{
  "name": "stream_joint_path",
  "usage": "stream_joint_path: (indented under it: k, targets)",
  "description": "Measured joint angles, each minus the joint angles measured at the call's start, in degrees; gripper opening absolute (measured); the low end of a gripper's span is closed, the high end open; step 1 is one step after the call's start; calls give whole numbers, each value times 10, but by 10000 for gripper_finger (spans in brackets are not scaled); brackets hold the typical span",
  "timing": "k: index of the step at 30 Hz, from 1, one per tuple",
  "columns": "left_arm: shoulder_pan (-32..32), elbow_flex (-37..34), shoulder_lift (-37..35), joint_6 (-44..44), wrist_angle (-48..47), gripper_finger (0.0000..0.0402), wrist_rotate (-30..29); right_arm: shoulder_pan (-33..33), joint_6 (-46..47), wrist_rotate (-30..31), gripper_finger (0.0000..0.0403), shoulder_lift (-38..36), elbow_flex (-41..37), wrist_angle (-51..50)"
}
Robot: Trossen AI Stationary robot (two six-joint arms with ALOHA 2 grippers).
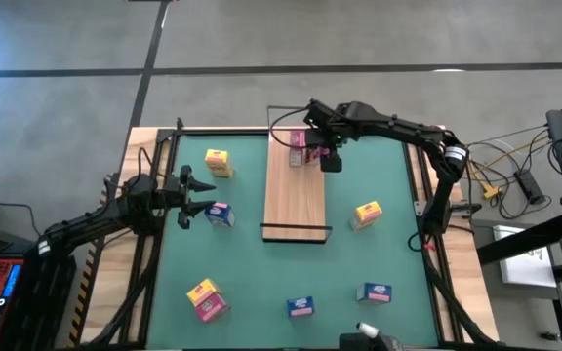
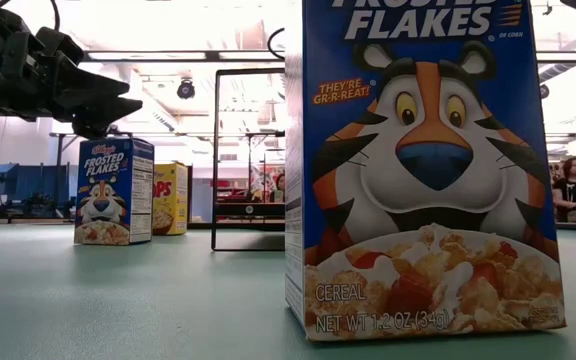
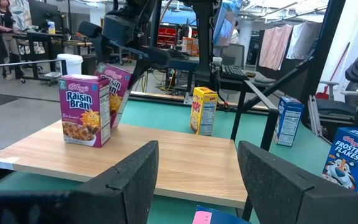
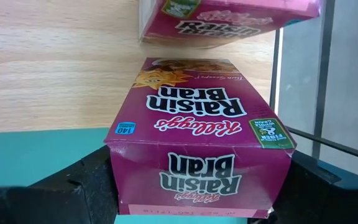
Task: Stack cereal on shelf
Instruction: Put the right pink cereal box on the shelf
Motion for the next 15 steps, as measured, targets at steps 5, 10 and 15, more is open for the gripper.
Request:
stream_joint_path:
  k: [5,10,15]
  targets:
    - [0,0,0,0,0,204,0,-2,1,0,326,0,0,0]
    - [0,0,0,0,0,204,0,-2,3,0,350,0,0,2]
    - [0,0,0,0,0,204,0,-2,-2,-8,358,0,0,7]
